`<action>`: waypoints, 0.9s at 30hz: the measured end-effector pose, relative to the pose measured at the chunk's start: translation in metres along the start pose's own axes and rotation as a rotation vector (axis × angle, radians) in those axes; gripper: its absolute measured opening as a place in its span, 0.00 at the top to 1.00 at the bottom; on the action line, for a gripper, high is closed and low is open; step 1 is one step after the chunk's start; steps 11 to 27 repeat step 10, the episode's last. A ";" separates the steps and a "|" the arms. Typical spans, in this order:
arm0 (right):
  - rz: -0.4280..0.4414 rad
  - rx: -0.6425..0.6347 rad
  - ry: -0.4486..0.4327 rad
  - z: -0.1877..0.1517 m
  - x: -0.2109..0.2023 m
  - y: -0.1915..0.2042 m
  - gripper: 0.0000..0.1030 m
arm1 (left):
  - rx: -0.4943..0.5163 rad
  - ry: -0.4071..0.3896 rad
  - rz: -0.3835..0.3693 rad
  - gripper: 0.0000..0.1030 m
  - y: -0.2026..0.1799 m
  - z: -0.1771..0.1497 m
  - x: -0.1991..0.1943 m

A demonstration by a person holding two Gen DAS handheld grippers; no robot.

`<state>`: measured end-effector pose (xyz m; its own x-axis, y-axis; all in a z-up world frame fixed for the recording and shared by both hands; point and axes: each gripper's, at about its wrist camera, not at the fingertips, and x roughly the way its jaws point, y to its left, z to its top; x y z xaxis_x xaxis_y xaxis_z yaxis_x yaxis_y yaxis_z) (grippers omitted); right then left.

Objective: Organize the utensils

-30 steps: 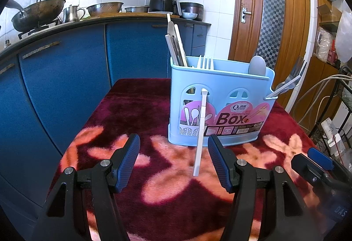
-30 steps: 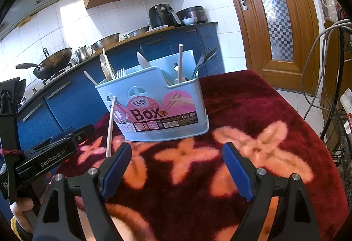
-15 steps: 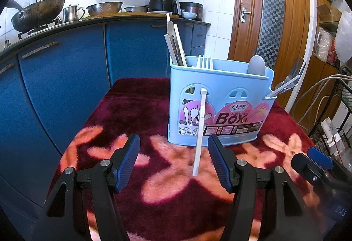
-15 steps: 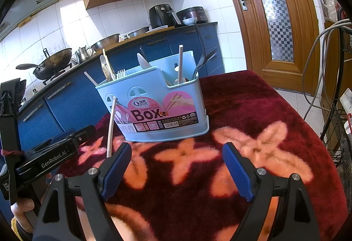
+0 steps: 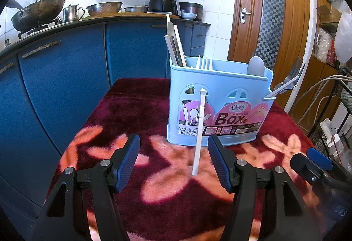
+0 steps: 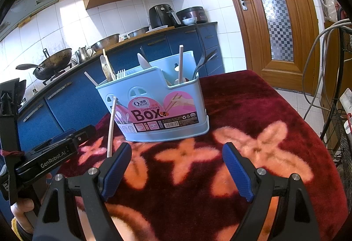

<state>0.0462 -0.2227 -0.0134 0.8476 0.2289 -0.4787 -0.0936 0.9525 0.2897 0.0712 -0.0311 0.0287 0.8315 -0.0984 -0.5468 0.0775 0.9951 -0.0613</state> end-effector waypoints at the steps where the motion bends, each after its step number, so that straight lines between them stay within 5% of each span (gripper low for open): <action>1: 0.000 -0.001 -0.001 0.000 0.000 0.000 0.16 | 0.000 0.001 0.000 0.36 -0.001 0.000 0.000; 27: -0.001 0.000 0.000 0.000 0.000 0.001 0.16 | 0.001 0.016 -0.005 0.36 0.000 0.000 0.002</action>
